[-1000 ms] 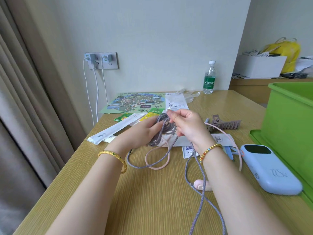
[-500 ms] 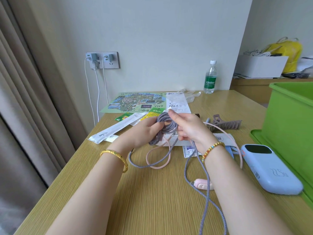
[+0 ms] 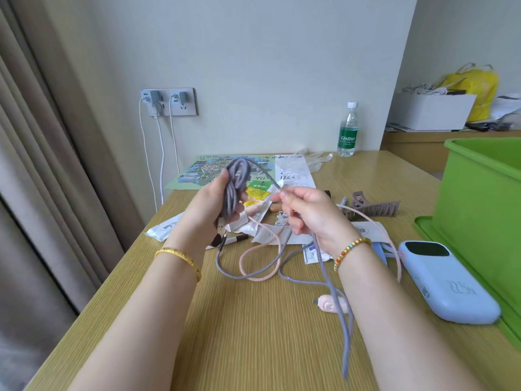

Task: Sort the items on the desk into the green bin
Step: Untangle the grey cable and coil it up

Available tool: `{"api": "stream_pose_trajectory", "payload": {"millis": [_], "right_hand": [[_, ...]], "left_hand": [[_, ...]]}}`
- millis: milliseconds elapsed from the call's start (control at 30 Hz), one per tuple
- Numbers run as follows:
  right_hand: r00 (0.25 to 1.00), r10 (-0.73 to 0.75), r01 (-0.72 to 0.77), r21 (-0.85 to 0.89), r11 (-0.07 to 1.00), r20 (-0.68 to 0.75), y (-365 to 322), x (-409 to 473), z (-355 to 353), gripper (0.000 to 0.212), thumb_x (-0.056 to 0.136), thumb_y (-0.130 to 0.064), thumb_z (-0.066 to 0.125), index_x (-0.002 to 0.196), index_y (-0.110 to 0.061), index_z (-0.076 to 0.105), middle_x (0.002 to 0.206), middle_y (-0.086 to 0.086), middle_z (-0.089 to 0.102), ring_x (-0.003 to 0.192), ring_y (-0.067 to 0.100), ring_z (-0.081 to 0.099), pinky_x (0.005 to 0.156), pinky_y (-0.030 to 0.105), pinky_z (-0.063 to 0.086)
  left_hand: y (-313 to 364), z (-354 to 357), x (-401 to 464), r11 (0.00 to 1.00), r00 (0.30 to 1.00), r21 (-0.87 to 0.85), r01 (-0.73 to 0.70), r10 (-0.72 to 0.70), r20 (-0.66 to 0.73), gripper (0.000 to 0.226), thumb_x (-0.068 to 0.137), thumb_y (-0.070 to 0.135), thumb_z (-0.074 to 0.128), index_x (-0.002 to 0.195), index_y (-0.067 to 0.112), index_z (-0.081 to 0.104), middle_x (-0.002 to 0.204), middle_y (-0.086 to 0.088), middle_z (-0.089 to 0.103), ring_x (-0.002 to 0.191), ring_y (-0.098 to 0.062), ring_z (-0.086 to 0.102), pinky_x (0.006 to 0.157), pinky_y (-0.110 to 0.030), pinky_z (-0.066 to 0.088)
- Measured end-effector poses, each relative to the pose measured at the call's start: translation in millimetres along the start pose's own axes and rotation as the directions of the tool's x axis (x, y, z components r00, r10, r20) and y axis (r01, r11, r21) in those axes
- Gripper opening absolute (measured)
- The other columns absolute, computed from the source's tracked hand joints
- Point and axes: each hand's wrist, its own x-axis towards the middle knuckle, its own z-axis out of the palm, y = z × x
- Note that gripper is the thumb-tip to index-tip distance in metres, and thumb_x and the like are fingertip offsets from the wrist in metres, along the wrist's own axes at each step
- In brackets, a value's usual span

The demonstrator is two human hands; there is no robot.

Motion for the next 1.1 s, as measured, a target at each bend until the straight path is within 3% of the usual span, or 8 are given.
{"api": "stream_pose_trajectory", "payload": {"millis": [167, 333, 467, 567, 633, 767, 967, 1100], "right_hand": [[0.995, 0.066, -0.060, -0.080, 0.995, 0.074, 5.3, -1.3, 7.2, 0.031, 0.096, -0.021, 0.046, 0.073, -0.013, 0.065, 0.049, -0.005, 0.029, 0.033, 0.005, 0.026, 0.034, 0.014, 0.026], [0.983, 0.152, -0.132, -0.182, 0.974, 0.102, 8.0, -2.5, 12.3, 0.036, 0.094, -0.034, 0.049, 0.069, -0.010, 0.061, 0.040, -0.009, 0.028, 0.030, 0.005, 0.024, 0.033, 0.014, 0.023], [0.964, 0.219, -0.162, -0.325, 0.932, 0.149, 10.1, -2.7, 20.7, 0.046, 0.092, -0.046, 0.048, 0.072, -0.008, 0.064, 0.038, -0.010, 0.029, 0.029, 0.006, 0.025, 0.033, 0.014, 0.023], [0.933, 0.271, -0.176, -0.358, 0.917, 0.236, 9.3, -5.0, 21.9, 0.039, 0.094, -0.040, 0.047, 0.074, -0.009, 0.060, 0.036, -0.011, 0.030, 0.028, 0.005, 0.025, 0.033, 0.014, 0.023], [0.921, 0.278, -0.166, -0.370, 0.914, 0.273, 6.9, -6.5, 20.1, 0.032, 0.095, -0.032, 0.048, 0.076, -0.009, 0.058, 0.035, -0.012, 0.030, 0.028, 0.004, 0.026, 0.033, 0.013, 0.023], [0.919, 0.250, -0.142, -0.333, 0.932, 0.306, -1.5, -6.6, 14.1, 0.023, 0.095, -0.024, 0.050, 0.080, -0.009, 0.060, 0.036, -0.012, 0.032, 0.028, 0.003, 0.028, 0.033, 0.013, 0.024], [0.942, 0.231, -0.229, -0.037, 0.973, 0.246, -5.0, -4.9, 0.1, 0.012, 0.092, -0.008, 0.052, 0.084, -0.012, 0.060, 0.045, -0.009, 0.045, 0.038, 0.003, 0.036, 0.037, 0.014, 0.030], [0.968, 0.158, -0.196, 0.194, 0.961, 0.193, -8.6, -4.0, -9.4, 0.018, 0.091, -0.001, 0.050, 0.092, -0.015, 0.061, 0.063, -0.006, 0.066, 0.050, 0.003, 0.056, 0.041, 0.015, 0.042]], "left_hand": [[-2.3, 7.5, -4.6, 0.956, 0.994, -0.280, 0.083, -0.101, -0.048, 0.037, 0.099, 0.038, 0.034, 0.087, 0.011, 0.058, 0.063, -0.002, 0.072, 0.056, -0.015, 0.069, 0.047, -0.022, 0.055], [-8.4, 19.6, -8.3, 0.961, 0.999, -0.274, 0.031, -0.036, -0.011, 0.037, 0.101, 0.037, 0.026, 0.100, 0.015, 0.055, 0.088, -0.012, 0.074, 0.095, -0.033, 0.067, 0.090, -0.041, 0.052], [-8.8, 22.0, -7.6, 0.975, 1.000, -0.221, 0.013, -0.017, -0.015, 0.038, 0.101, 0.037, 0.025, 0.088, 0.014, 0.052, 0.060, -0.001, 0.067, 0.053, -0.017, 0.065, 0.054, -0.023, 0.051], [-7.5, 21.5, -4.2, 0.983, 0.993, -0.181, 0.015, -0.036, -0.113, 0.041, 0.100, 0.041, 0.027, 0.084, 0.013, 0.053, 0.052, 0.002, 0.060, 0.039, -0.012, 0.053, 0.049, -0.025, 0.045], [-4.6, 17.7, -1.2, 0.989, 0.972, -0.144, -0.024, -0.011, -0.236, 0.045, 0.099, 0.044, 0.028, 0.092, 0.010, 0.057, 0.067, -0.002, 0.068, 0.049, -0.013, 0.062, 0.051, -0.025, 0.053], [-1.7, 7.4, 2.6, 0.990, 0.903, 0.123, -0.068, 0.113, -0.413, 0.055, 0.096, 0.049, 0.028, 0.135, 0.011, 0.041, 0.129, -0.009, 0.053, 0.115, -0.030, 0.054, 0.099, -0.047, 0.046], [-2.5, 5.4, -3.0, 0.899, 0.875, 0.428, -0.098, 0.282, -0.392, 0.032, 0.099, 0.042, 0.026, 0.097, 0.014, 0.040, 0.081, 0.000, 0.045, 0.089, -0.023, 0.044, 0.075, -0.031, 0.030], [-5.3, 3.0, -0.4, 0.857, 0.884, 0.508, -0.082, 0.297, -0.360, 0.029, 0.100, 0.038, 0.028, 0.094, 0.012, 0.039, 0.082, -0.001, 0.048, 0.085, -0.024, 0.044, 0.072, -0.030, 0.029]]}}
